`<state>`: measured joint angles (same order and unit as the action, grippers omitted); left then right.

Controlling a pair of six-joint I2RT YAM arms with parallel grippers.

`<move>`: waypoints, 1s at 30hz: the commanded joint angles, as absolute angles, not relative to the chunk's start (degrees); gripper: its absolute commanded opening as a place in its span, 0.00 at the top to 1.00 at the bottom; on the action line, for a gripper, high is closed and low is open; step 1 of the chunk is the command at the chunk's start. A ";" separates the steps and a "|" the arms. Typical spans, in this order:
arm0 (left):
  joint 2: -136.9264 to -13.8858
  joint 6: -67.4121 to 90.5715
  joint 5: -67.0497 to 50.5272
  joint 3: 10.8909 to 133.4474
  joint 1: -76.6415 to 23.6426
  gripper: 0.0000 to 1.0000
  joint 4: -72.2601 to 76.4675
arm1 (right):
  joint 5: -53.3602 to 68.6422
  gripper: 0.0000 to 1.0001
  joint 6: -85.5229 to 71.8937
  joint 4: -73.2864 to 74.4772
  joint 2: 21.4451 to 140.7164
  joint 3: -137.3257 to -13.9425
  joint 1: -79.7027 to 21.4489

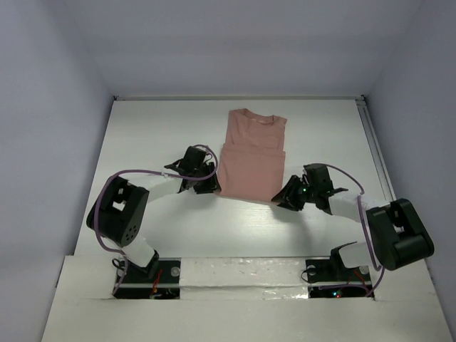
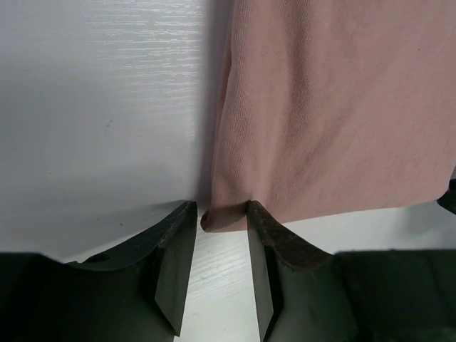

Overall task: Fold and stack the t-shirts
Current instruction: Fold the tshirt

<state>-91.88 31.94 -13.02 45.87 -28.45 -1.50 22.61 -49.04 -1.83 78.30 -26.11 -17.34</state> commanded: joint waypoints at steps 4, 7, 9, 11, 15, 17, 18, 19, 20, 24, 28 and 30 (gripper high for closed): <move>-93.25 31.55 -13.09 44.21 -29.36 0.73 -1.32 | 18.46 0.66 -50.18 -2.28 79.37 -23.56 -17.84; -93.60 31.73 -13.18 44.30 -29.88 0.80 -1.32 | 17.50 0.68 -50.36 -2.11 78.93 -23.64 -17.84; -93.60 31.82 -13.10 44.03 -29.88 0.83 -1.23 | 17.49 0.72 -50.36 -2.20 78.23 -23.47 -17.84; -93.60 31.90 -13.10 43.95 -30.40 0.89 -1.32 | 17.23 0.78 -50.19 -1.67 77.70 -23.47 -17.84; -92.55 31.99 -12.83 43.51 -30.41 1.00 -1.76 | 16.61 0.95 -48.96 -0.18 75.68 -23.47 -17.84; -91.24 31.99 -12.74 42.72 -30.41 1.00 -1.93 | 16.70 1.00 -48.34 1.83 74.71 -23.64 -17.84; -90.62 31.99 -12.92 42.02 -30.41 1.00 -2.72 | 16.96 1.00 -48.08 2.37 74.27 -23.47 -17.84; -89.83 31.82 -13.18 41.49 -30.41 1.00 -3.25 | 17.83 1.00 -47.99 3.42 72.61 -23.12 -17.84; -88.87 31.73 -13.27 40.88 -30.41 1.00 -3.86 | 18.36 1.00 -47.90 4.30 71.29 -22.68 -18.36; -79.47 31.03 -14.50 37.45 -32.07 1.00 -11.22 | 19.86 1.00 -46.94 15.00 60.23 -21.09 -19.51; -69.36 32.51 -11.97 39.71 -35.50 1.00 -20.11 | 18.73 1.00 -45.97 33.78 44.94 -25.98 -19.51; -64.98 34.27 -10.12 44.52 -35.51 1.00 -24.06 | 17.67 1.00 -44.92 38.47 41.76 -30.47 -19.51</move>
